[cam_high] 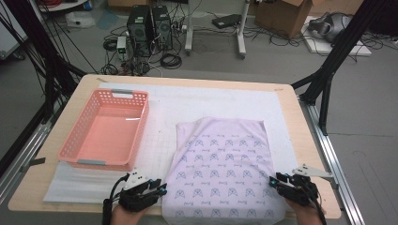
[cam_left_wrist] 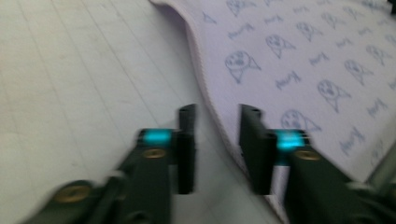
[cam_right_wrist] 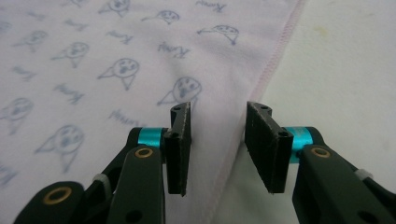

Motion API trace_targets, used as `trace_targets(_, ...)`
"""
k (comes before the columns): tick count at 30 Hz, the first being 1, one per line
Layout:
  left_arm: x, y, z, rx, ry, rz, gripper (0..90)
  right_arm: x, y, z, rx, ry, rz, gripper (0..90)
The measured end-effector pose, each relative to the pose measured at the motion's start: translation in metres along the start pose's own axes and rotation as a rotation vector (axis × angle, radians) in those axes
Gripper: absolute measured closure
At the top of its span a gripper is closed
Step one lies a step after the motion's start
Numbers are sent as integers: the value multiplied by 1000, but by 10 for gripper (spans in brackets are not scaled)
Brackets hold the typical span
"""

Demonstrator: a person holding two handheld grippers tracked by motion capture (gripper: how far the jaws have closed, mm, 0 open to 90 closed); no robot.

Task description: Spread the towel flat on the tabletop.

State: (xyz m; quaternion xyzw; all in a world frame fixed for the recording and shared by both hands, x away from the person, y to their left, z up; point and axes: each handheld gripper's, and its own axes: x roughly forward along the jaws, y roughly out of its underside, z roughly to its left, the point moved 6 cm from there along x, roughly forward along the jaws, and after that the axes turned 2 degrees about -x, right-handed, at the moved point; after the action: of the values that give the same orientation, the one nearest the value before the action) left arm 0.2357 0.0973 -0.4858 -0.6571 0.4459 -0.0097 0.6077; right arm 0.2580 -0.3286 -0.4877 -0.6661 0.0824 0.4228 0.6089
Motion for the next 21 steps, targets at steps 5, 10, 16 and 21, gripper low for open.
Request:
trace_targets(5, 9, -17, 4, 4, 22, -62, 470, -4, 1, -3, -23, 12, 20, 866)
trace_targets(10, 29, -43, 14, 3, 30, -84, 454, -26, 17, -9, -46, 47, 50, 864)
trace_targets(16, 66, -70, 29, -18, 32, -57, 457, -31, 16, -14, -26, 40, -11, 600)
trace_targets(21, 93, -89, 44, 11, -21, -59, 489, -29, 11, -15, -20, 23, -35, 591)
